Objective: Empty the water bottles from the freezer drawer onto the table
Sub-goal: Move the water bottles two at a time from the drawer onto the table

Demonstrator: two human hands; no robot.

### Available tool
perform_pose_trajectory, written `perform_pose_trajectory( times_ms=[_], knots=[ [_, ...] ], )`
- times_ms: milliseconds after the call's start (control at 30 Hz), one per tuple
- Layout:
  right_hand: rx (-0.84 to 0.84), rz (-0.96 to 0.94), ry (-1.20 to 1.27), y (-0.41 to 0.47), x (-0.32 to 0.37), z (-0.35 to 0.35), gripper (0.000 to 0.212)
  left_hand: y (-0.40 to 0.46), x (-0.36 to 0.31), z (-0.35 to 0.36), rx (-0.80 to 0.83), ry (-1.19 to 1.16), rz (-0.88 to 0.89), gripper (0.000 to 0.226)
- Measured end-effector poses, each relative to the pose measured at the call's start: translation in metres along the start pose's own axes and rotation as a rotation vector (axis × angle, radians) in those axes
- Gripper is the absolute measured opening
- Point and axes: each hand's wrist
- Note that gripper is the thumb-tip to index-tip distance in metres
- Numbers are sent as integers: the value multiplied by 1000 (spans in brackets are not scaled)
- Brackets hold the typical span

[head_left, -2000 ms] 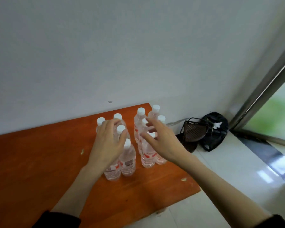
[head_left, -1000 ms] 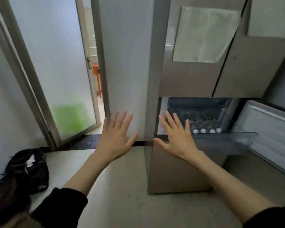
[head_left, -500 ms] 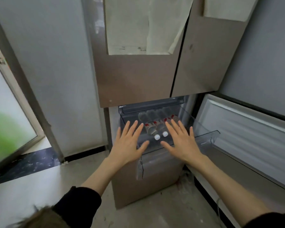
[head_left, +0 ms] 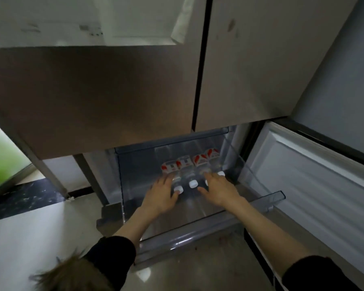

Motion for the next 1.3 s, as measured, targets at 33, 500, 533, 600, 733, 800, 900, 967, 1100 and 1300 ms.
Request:
perform_pose_trajectory(
  times_ms=[33,500,533,600,733,800,900,967,1100,1300],
  knots=[
    [42,25,34,12,-5,-2,53,11,-4,7,44,-39,-44,62],
    [259,221,279,116,-27,39,46,90,-16,65,223,-303,-632,51],
    [259,232,290,118,-26,43,46,92,-18,67,208,-345,-661,51],
    [257,248,309,122,-25,46,41,96,-17,69,182,-404,-701,49],
    [288,260,306,122,-28,43,35,87,-5,67,184,-489,-715,45],
    [304,248,298,118,-32,43,32,77,0,61,179,-514,-687,41],
    [298,221,300,106,-34,36,30,61,9,44,157,-466,-632,36],
    [295,208,299,100,-34,27,28,51,13,29,118,-411,-622,44],
    [205,172,282,89,-24,2,26,40,6,-3,-43,-305,-586,46],
    [-66,62,247,60,-4,-39,41,21,-15,-38,-388,-242,-479,30]
  ],
)
Point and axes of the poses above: each hand's wrist, its own y-axis towards the middle knuckle, its own z-axis out of the palm, x = y × z, and after that the axes turned 10 degrees about y, right-handed
